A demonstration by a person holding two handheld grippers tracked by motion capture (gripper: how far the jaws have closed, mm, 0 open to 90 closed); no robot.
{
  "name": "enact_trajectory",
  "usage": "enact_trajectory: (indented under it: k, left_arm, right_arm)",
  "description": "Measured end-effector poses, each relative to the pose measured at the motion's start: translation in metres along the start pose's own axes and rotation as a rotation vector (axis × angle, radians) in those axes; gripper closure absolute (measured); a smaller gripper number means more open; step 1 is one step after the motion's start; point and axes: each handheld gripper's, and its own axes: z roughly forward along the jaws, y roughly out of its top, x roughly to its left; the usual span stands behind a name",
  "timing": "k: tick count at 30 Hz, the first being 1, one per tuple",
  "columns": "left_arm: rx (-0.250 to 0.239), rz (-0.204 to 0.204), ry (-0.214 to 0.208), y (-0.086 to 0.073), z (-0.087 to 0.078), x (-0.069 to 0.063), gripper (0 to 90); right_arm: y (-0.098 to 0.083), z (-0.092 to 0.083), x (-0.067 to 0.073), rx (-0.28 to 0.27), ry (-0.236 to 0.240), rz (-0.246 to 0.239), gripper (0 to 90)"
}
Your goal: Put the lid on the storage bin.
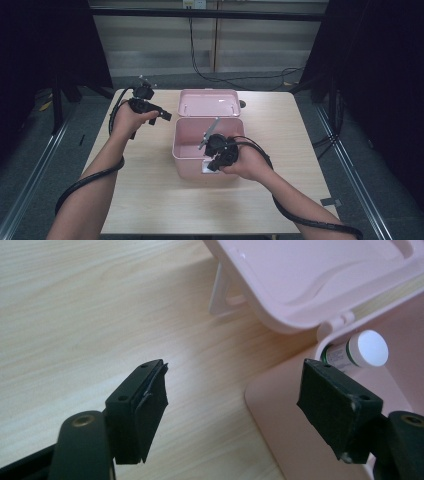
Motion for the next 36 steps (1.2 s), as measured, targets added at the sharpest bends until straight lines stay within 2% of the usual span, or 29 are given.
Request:
enact_trajectory:
  k: [2, 3, 10, 15, 24, 29, 31, 32, 34, 36]
  left_arm:
    - [0.003, 0.006, 0.004, 0.007, 0.0, 0.001, 27.0]
    - [0.002, -0.012, 0.007, 0.01, 0.001, 0.0, 27.1]
    - [0.015, -0.041, -0.004, 0.032, 0.007, 0.0, 29.4]
    - [0.033, -0.039, 0.023, 0.044, 0.015, -0.001, 30.7]
    - [0.023, -0.072, 0.042, 0.057, 0.032, 0.001, 33.0]
    - [0.003, -0.103, 0.069, 0.064, 0.039, 0.003, 34.5]
    - [-0.001, -0.103, 0.07, 0.066, 0.041, 0.003, 35.1]
    - [0.004, -0.089, 0.085, 0.067, 0.043, 0.003, 35.2]
    - [0.001, -0.102, 0.084, 0.068, 0.047, 0.004, 35.5]
    - [0.002, -0.098, 0.095, 0.07, 0.051, 0.004, 36.9]
  right_arm:
    - [0.0, 0.0, 0.0, -0.002, -0.001, -0.006, 90.0]
    - [-0.001, 0.0, 0.0, -0.004, -0.001, -0.003, 90.0]
    - [-0.001, 0.0, -0.002, -0.008, 0.013, 0.001, 90.0]
    - [-0.001, 0.0, -0.002, -0.004, 0.016, 0.01, 90.0]
    - [-0.001, 0.0, -0.002, -0.004, 0.018, 0.007, 90.0]
    - [-0.001, 0.0, -0.003, -0.008, 0.021, 0.002, 90.0]
    - [-0.001, 0.0, -0.003, -0.008, 0.022, -0.002, 90.0]
    - [-0.001, 0.0, -0.003, -0.009, 0.022, -0.001, 90.0]
    - [-0.001, 0.0, -0.003, -0.007, 0.023, 0.0, 90.0]
    - [-0.001, 0.0, -0.003, -0.012, 0.021, -0.009, 90.0]
